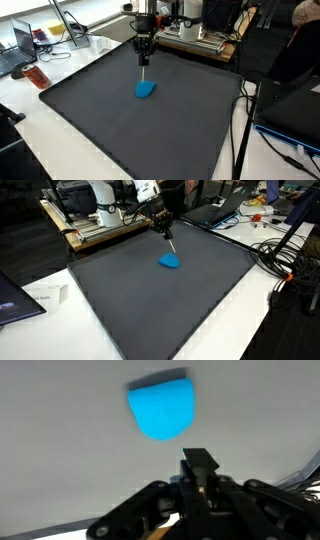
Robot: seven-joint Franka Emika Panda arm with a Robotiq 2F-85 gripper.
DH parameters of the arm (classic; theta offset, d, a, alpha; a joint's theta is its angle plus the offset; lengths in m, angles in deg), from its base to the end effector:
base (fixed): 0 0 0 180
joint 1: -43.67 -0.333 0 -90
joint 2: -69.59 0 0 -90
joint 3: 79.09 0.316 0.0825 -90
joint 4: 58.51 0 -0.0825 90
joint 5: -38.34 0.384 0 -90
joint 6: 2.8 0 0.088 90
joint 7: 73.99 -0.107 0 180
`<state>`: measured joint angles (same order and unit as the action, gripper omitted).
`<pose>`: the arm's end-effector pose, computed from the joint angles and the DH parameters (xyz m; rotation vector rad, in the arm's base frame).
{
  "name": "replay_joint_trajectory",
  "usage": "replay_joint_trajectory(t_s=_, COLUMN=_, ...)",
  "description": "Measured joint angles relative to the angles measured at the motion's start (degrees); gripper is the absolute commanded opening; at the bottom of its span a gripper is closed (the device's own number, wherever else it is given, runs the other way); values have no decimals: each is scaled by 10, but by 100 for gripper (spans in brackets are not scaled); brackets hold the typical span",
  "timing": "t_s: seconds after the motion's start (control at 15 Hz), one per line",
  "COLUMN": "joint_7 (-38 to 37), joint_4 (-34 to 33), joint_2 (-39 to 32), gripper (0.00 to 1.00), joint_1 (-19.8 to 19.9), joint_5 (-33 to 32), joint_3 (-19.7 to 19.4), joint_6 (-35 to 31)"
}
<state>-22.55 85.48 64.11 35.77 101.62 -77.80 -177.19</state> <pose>0.4718 0.0066 0.2692 -2.8879 0.0334 -0.6847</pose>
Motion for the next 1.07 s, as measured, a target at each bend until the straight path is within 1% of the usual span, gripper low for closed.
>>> replay_joint_trajectory(t_s=0.2, joint_7=-102, joint_4=2, joint_2=-13, gripper=3, joint_1=-11, joint_5=-100, joint_3=-9, joint_6=-11)
replay_joint_trajectory(t_s=0.4, joint_7=-228, joint_4=10, joint_2=-20, gripper=3, joint_1=-4, joint_5=-240, joint_3=-11, joint_6=-14)
replay_joint_trajectory(t_s=0.47, joint_7=-267, joint_4=12, joint_2=-20, gripper=3, joint_1=-10, joint_5=-284, joint_3=-23, joint_6=-14)
replay_joint_trajectory(t_s=0.8, joint_7=-438, joint_4=9, joint_2=-18, gripper=3, joint_1=-80, joint_5=-499, joint_3=-136, joint_6=7)
replay_joint_trajectory(t_s=0.93, joint_7=-501, joint_4=-4, joint_2=-16, gripper=3, joint_1=-107, joint_5=-577, joint_3=-176, joint_6=39)
replay_joint_trajectory(t_s=1.07, joint_7=-553, joint_4=-22, joint_2=-11, gripper=3, joint_1=-127, joint_5=-639, joint_3=-199, joint_6=82)
